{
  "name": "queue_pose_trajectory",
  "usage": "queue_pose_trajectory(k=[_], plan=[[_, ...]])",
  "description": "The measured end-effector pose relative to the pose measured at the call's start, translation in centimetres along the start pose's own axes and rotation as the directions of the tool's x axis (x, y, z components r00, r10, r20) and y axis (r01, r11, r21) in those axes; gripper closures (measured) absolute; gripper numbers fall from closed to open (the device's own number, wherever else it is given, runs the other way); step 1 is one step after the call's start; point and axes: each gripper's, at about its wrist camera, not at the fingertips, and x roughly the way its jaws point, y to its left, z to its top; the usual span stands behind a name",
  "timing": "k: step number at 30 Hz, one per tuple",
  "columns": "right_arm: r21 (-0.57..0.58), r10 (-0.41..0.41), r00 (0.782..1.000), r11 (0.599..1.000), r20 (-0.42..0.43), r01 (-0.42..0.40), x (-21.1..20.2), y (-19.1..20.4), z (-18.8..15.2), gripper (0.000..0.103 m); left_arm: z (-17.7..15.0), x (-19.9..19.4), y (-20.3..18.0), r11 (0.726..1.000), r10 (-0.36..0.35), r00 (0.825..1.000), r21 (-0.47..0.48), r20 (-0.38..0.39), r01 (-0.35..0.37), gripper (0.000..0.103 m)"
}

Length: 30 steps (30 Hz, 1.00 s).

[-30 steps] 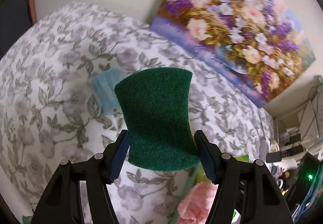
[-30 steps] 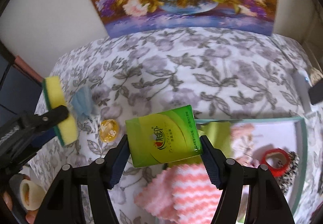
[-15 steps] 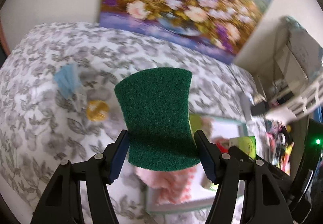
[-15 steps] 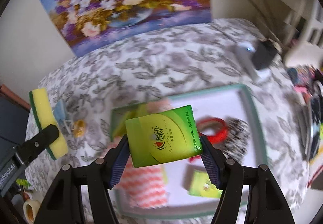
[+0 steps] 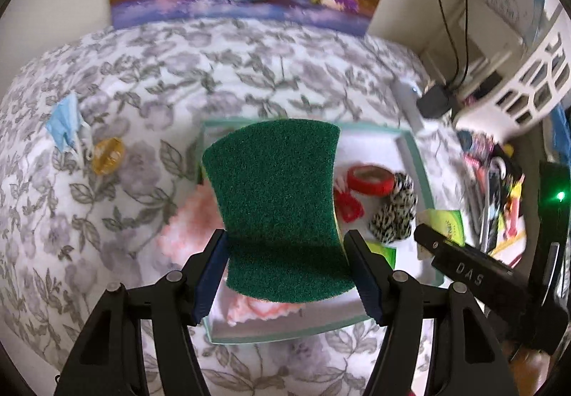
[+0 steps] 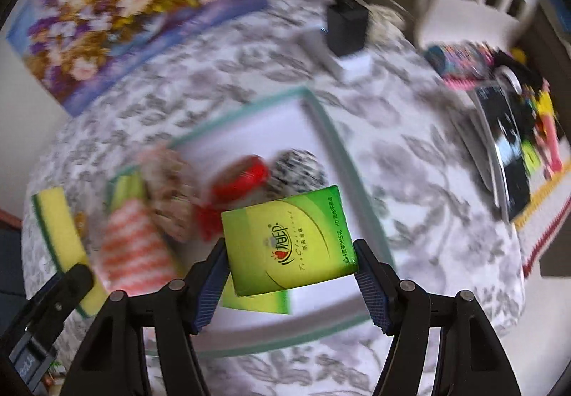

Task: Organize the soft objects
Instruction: 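Carry the tissue pack and sponge into the tray and release both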

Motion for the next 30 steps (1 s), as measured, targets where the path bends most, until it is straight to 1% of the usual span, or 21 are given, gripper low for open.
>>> queue_pose_trajectory(k=[4, 6, 10, 18, 21, 24, 26, 27, 28, 30], plan=[[0.016, -0.022, 0.999, 1.0, -0.041, 0.023, 1.4, -0.8, 0.0, 0.033, -0.4, 1.8, -0.3, 1.0, 0.009, 0.998, -0.005, -0.063, -0.009, 0.035], [0.018, -0.027, 0.998, 0.999, -0.054, 0.028, 1.8, -1.2, -0.1, 0.033, -0.5, 2.4, -0.4, 1.0, 0.007, 0.997, -0.005, -0.082, -0.008, 0.035], [0.013, -0.046, 0.997, 0.999, -0.067, 0.047, 2.2, -1.2, -0.2, 0.032, -0.5, 2.8, -0.6, 1.0, 0.02, 0.996, 0.0, -0.091, -0.02, 0.035], [-0.005, -0.051, 0.995, 0.999, -0.09, 0.051, 2.7, -0.7, -0.4, 0.032, -0.3, 3.1, -0.3, 1.0, 0.012, 0.994, -0.013, -0.109, -0.013, 0.034], [-0.005, -0.052, 0.994, 0.999, -0.097, 0.052, 2.8, -0.7, -0.4, 0.032, -0.3, 3.3, -0.4, 1.0, 0.018, 0.992, -0.005, -0.123, -0.019, 0.03], [-0.003, -0.052, 0.994, 0.999, -0.1, 0.052, 2.9, -0.8, -0.4, 0.031, -0.4, 3.3, -0.5, 1.0, 0.018, 0.992, 0.001, -0.123, -0.018, 0.029], [-0.003, -0.056, 0.993, 0.998, -0.099, 0.056, 2.9, -0.8, -0.4, 0.03, -0.4, 3.3, -0.5, 1.0, 0.024, 0.992, 0.009, -0.12, -0.023, 0.025], [-0.002, -0.055, 0.994, 0.998, -0.099, 0.055, 2.9, -0.8, -0.4, 0.029, -0.4, 3.3, -0.5, 1.0, 0.028, 0.992, 0.011, -0.12, -0.027, 0.019], [0.0, -0.053, 0.994, 0.999, -0.099, 0.053, 2.9, -0.9, -0.4, 0.026, -0.4, 3.3, -0.5, 1.0, 0.03, 0.992, 0.013, -0.119, -0.029, 0.016], [0.003, -0.054, 0.994, 0.999, -0.098, 0.054, 2.9, -0.9, -0.4, 0.026, -0.4, 3.1, -0.5, 1.0, 0.027, 0.993, 0.016, -0.111, -0.025, 0.016]])
